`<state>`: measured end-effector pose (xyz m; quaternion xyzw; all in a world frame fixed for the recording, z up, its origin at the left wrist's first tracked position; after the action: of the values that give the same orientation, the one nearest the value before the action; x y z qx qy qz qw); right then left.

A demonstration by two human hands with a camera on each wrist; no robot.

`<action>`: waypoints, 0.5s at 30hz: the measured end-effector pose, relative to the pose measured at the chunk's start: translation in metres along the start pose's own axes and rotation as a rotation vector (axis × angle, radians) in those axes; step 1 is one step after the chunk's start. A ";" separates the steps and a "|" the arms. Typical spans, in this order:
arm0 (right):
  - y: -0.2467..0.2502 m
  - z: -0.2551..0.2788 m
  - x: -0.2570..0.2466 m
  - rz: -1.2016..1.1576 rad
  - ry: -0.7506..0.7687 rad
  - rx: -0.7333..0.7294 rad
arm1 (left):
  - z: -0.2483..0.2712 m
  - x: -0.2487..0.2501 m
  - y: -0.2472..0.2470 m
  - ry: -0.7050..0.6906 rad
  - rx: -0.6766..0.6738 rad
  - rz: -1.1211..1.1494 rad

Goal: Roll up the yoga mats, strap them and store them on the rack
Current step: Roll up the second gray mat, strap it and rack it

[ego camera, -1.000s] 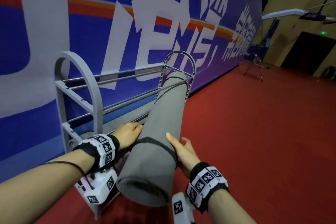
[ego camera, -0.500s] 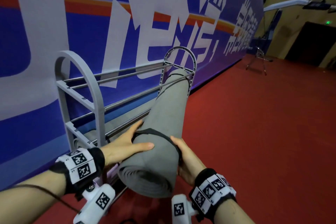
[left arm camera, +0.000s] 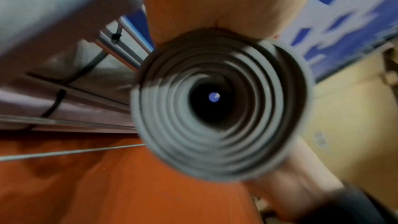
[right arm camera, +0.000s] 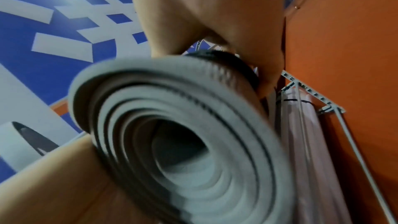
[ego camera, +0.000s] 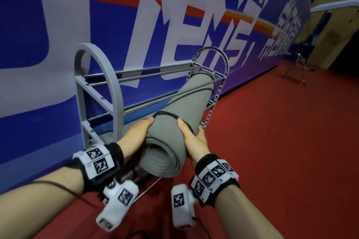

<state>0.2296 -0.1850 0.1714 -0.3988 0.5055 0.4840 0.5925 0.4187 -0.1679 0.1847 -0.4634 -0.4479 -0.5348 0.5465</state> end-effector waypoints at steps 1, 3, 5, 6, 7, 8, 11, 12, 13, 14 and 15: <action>-0.005 -0.001 0.001 0.031 -0.016 0.052 | 0.003 -0.008 0.007 -0.010 -0.019 -0.100; -0.011 0.000 -0.001 0.070 -0.053 0.119 | 0.020 -0.014 0.014 -0.053 -0.106 -0.310; -0.011 0.004 -0.004 0.047 -0.068 0.138 | 0.042 -0.014 0.018 -0.074 -0.142 -0.514; -0.009 0.005 -0.005 0.026 -0.064 0.142 | 0.053 -0.011 0.020 -0.104 -0.142 -0.623; -0.009 0.011 -0.006 0.005 -0.057 0.131 | 0.062 -0.008 0.024 -0.139 -0.126 -0.708; -0.009 0.015 -0.003 -0.013 -0.046 0.112 | 0.068 -0.004 0.027 -0.192 -0.111 -0.773; -0.008 0.030 0.006 -0.003 -0.019 0.017 | 0.078 0.004 0.029 -0.250 -0.094 -0.841; -0.008 0.039 0.008 -0.006 -0.025 -0.045 | 0.078 0.004 0.025 -0.261 -0.113 -0.841; -0.012 0.051 0.011 -0.009 -0.053 -0.125 | 0.080 0.003 0.021 -0.285 -0.115 -0.824; -0.014 0.059 0.015 -0.010 -0.090 -0.200 | 0.081 0.005 0.019 -0.343 -0.077 -0.790; -0.015 0.069 0.017 -0.008 -0.132 -0.260 | 0.083 0.009 0.019 -0.422 -0.013 -0.719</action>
<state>0.2592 -0.1189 0.1659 -0.4413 0.3970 0.5683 0.5698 0.4384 -0.0875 0.2074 -0.3804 -0.6800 -0.5876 0.2181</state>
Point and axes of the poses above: each hand's wrist, its own z-axis away from the middle knuckle, its own y-axis out of the back of the hand, x = y × z, the point moved 6 cm from there along -z, towards the middle knuckle, and after that the axes turned 1 degree about x, right-handed, at the moved point
